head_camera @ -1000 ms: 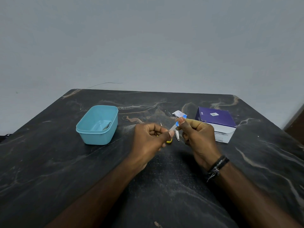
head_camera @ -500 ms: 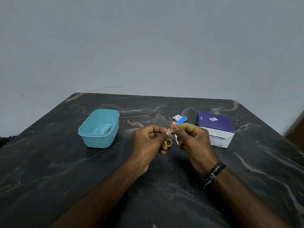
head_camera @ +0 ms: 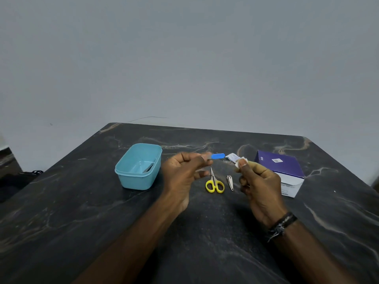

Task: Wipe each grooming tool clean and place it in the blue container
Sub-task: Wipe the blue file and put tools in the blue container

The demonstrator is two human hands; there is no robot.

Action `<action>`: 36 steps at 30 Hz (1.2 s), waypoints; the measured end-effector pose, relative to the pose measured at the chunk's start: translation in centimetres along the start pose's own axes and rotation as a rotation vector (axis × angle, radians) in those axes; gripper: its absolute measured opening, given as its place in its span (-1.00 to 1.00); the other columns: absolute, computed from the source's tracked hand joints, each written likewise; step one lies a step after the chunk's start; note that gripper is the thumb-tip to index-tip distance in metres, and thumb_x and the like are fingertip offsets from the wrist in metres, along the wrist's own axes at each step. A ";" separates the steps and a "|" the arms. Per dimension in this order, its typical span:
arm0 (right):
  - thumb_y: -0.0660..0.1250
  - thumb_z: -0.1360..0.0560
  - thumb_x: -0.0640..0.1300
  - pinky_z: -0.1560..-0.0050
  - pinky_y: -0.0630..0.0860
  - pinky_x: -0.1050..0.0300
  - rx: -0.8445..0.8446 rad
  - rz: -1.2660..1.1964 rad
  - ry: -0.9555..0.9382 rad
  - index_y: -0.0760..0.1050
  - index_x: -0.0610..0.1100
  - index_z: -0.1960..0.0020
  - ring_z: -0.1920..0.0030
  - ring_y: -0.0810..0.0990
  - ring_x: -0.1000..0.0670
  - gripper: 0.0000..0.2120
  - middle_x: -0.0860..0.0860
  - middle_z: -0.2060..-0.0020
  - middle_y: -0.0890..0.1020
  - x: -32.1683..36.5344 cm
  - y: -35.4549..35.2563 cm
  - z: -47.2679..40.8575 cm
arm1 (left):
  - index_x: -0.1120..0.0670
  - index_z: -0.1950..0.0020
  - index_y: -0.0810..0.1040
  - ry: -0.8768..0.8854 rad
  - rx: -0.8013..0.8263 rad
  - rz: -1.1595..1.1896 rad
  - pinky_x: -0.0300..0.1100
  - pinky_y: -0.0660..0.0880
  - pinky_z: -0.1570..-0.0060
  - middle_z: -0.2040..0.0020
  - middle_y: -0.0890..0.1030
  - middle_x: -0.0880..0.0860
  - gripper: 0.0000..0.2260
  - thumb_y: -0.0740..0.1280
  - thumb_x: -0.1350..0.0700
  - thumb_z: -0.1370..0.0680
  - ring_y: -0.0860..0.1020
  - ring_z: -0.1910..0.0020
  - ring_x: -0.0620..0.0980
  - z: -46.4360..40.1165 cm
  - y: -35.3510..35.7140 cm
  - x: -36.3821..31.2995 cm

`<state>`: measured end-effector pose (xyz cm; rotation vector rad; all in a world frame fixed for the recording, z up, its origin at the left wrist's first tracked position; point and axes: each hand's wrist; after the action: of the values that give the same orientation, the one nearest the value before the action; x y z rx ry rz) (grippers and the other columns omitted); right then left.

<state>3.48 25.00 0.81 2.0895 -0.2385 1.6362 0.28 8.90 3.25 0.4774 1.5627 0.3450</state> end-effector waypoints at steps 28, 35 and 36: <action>0.38 -0.52 -0.16 0.50 0.28 0.33 0.036 0.148 -0.029 0.63 -0.23 0.19 0.53 0.29 0.14 -0.83 0.09 0.59 0.43 -0.3 0.6 0.3 | 0.09 0.17 0.58 -0.149 -0.033 -1.983 0.44 -0.14 -0.38 -0.37 0.48 0.20 -0.62 0.42 -0.24 -0.36 0.21 -0.46 0.33 -13.0 -11.3 -8.2; 0.38 -0.52 -0.15 0.50 0.30 0.34 0.040 0.162 -0.039 0.63 -0.24 0.14 0.53 0.32 0.16 -0.84 0.12 0.58 0.49 -0.5 0.6 0.3 | 0.07 -0.35 0.49 -0.195 0.007 -2.102 0.49 -0.13 -0.33 -0.60 -0.10 0.14 -0.49 0.42 -0.11 -0.47 -0.37 -0.44 0.46 -11.6 -10.4 -6.2; 0.38 -0.52 -0.15 0.50 0.30 0.34 0.041 0.164 -0.038 0.63 -0.24 0.13 0.53 0.33 0.17 -0.84 0.12 0.58 0.50 -0.5 0.6 0.3 | 0.06 -0.35 0.50 -0.188 0.005 -2.107 0.50 -0.12 -0.32 -0.60 -0.11 0.14 -0.50 0.42 -0.11 -0.47 -0.39 -0.43 0.46 -11.6 -10.5 -6.1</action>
<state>3.31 24.25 0.40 2.1835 -0.4020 1.7089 -12.13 -2.38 3.92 -1.1639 1.1361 -1.2614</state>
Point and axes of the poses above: each hand's wrist, its own z-axis away from the middle knuckle, its own y-axis out of the palm, x = y × z
